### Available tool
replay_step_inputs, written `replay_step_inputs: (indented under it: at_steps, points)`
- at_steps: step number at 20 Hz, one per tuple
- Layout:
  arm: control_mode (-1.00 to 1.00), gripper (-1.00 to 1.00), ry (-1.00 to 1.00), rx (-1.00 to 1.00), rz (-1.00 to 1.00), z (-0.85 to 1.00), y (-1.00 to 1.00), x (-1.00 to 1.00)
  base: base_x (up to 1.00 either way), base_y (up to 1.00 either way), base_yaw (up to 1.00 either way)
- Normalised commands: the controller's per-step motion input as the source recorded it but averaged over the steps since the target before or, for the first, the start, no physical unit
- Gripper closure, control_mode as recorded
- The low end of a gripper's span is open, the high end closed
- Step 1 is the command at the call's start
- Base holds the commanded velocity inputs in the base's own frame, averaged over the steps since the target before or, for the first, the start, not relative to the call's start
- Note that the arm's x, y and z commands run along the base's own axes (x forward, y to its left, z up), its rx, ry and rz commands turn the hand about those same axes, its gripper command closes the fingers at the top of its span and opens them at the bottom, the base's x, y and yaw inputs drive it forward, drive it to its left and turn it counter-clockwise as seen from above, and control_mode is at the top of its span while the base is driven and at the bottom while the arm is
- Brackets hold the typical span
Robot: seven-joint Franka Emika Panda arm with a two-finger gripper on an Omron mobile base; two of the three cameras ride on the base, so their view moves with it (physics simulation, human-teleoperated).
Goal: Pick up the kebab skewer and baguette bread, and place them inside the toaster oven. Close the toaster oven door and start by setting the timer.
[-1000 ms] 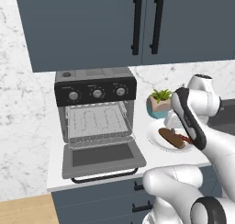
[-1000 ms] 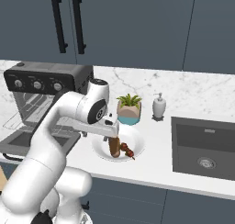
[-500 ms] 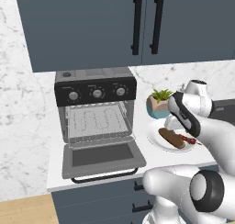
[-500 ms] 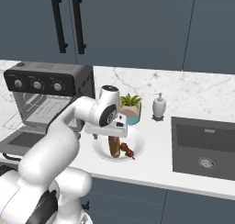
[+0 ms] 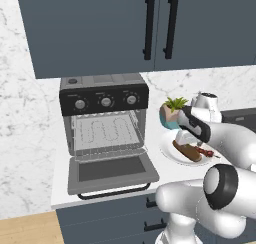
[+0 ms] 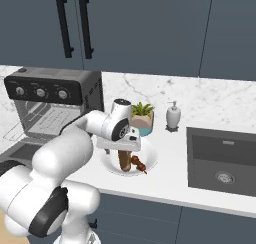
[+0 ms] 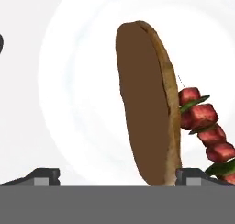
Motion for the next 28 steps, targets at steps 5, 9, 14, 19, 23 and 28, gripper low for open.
replay_step_inputs:
  at_steps: [5,9,14,19,23,28]
  points:
    - [-1.0,-1.0,0.0,0.0,0.0,-0.19,-0.03,0.3,0.0,0.0,0.0]
    - [-1.0,-1.0,0.0,0.0,0.0,-0.13,-0.11,0.26,0.0,0.0,0.0]
    - [-1.0,-1.0,0.0,0.0,0.0,-0.17,-0.07,0.24,0.0,0.0,0.0]
    - [-1.0,-1.0,0.0,0.0,0.0,-0.24,-0.01,0.22,0.0,0.0,0.0]
    - [-1.0,-1.0,0.0,0.0,0.0,-0.27,0.0,0.1,0.0,0.0,0.0]
    - [-1.0,-1.0,0.0,0.0,0.0,-0.22,0.0,0.01,0.0,0.0,0.0]
